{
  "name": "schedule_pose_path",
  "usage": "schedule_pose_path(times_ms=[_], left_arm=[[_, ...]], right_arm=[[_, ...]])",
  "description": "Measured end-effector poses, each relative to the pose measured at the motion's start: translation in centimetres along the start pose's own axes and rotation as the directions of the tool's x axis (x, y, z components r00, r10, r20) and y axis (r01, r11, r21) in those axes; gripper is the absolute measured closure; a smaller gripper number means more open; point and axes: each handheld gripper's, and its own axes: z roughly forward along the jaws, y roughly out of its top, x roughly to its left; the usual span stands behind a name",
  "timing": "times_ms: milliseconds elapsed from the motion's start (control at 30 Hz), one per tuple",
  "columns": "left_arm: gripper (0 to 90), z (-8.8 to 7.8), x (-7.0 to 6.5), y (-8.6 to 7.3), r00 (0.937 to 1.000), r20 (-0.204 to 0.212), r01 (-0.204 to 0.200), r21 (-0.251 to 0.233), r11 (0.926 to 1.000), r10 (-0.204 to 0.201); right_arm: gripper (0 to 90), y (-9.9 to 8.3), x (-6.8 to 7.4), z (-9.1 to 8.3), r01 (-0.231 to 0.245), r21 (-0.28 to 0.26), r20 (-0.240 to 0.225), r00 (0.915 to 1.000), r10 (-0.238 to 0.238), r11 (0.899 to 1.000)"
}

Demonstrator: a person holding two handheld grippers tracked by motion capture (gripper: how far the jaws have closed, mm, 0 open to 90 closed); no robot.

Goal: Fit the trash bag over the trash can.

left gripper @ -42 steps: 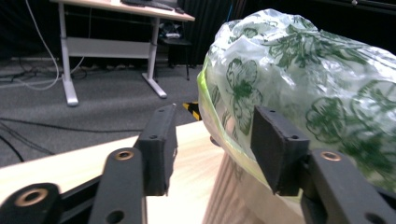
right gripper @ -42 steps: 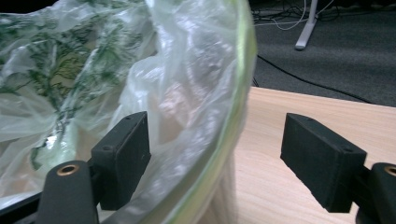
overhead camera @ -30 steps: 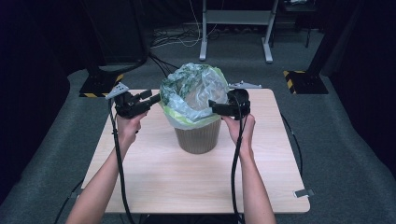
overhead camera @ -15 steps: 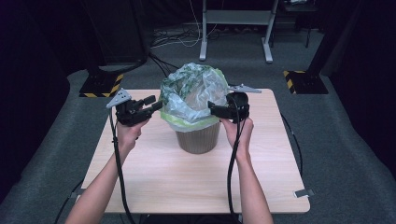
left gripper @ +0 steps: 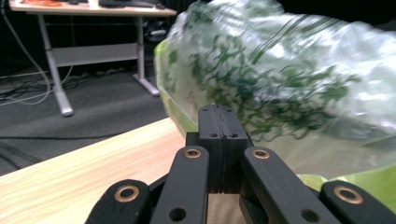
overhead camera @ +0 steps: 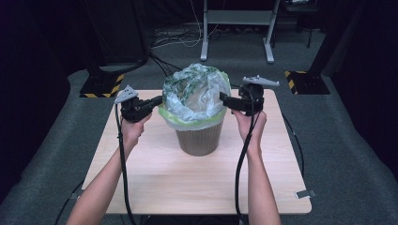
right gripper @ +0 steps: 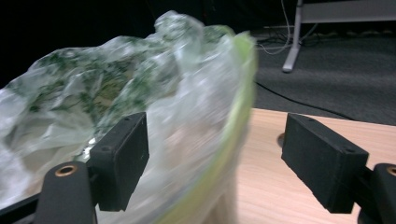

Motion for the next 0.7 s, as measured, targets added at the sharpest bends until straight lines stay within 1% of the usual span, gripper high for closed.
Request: schedule_pose_path(times_ms=[100, 200, 233, 300, 333, 367, 400, 467, 500, 533, 567, 700], left_arm=[[90.0, 0.8, 0.8, 0.2, 0.9999, -0.015, 0.008, 0.019, 0.9998, -0.007], [90.0, 1.6, 1.4, 0.4, 0.9996, -0.024, 0.019, 0.035, 0.9992, -0.018], [90.0, 1.6, 1.4, 0.4, 0.9996, -0.024, 0.019, 0.035, 0.9992, -0.018], [90.0, 2.0, 1.7, 0.4, 0.9992, -0.034, 0.023, 0.052, 0.9984, -0.021], [90.0, 2.3, 1.9, 0.3, 0.9990, -0.037, 0.027, 0.061, 0.9978, -0.025], [90.0, 2.3, 1.9, 0.3, 0.9990, -0.037, 0.027, 0.061, 0.9978, -0.025], [90.0, 2.6, 2.0, 0.3, 0.9991, -0.037, 0.024, 0.071, 0.9972, -0.021], [90.0, 2.7, 2.0, 0.3, 0.9989, -0.045, 0.019, 0.078, 0.9967, -0.016], [90.0, 2.8, 2.1, 0.3, 0.9988, -0.047, 0.019, 0.083, 0.9964, -0.015], [90.0, 3.0, 2.2, 0.3, 0.9988, -0.047, 0.020, 0.084, 0.9963, -0.017], [90.0, 3.1, 2.3, 0.3, 0.9986, -0.051, 0.018, 0.087, 0.9960, -0.014], [90.0, 3.5, 2.6, 0.2, 0.9983, -0.055, 0.026, 0.089, 0.9957, -0.021]], right_arm=[[22.7, 1.1, -0.9, 0.9, 0.007, 0.055, 0.037, 0.9993, -0.009, 0.998], [23.3, 1.4, -1.4, 2.4, 0.014, 0.124, 0.074, 0.9970, -0.023, 0.992], [23.3, 1.4, -1.4, 2.4, 0.014, 0.124, 0.074, 0.9970, -0.023, 0.992], [23.9, 1.3, -1.6, 3.3, 0.012, 0.167, 0.085, 0.9961, -0.026, 0.986], [22.7, 1.1, -1.9, 3.9, 0.001, 0.189, 0.073, 0.9972, -0.015, 0.982], [22.7, 1.1, -1.9, 3.9, 0.001, 0.189, 0.073, 0.9972, -0.015, 0.982], [22.6, 1.0, -2.0, 4.4, -0.016, 0.206, 0.059, 0.9982, 0.004, 0.978], [23.6, 0.9, -2.0, 4.5, -0.014, 0.214, 0.062, 0.9981, 0.000, 0.977], [24.0, 0.9, -1.9, 4.8, -0.011, 0.235, 0.065, 0.9979, -0.005, 0.972], [22.4, 0.8, -1.9, 5.1, -0.019, 0.249, 0.059, 0.9982, 0.004, 0.968], [22.0, 0.6, -2.1, 5.2, -0.039, 0.251, 0.035, 0.9989, 0.031, 0.967], [21.6, 0.4, -1.8, 5.0, -0.027, 0.247, 0.032, 0.9993, 0.019, 0.969]])
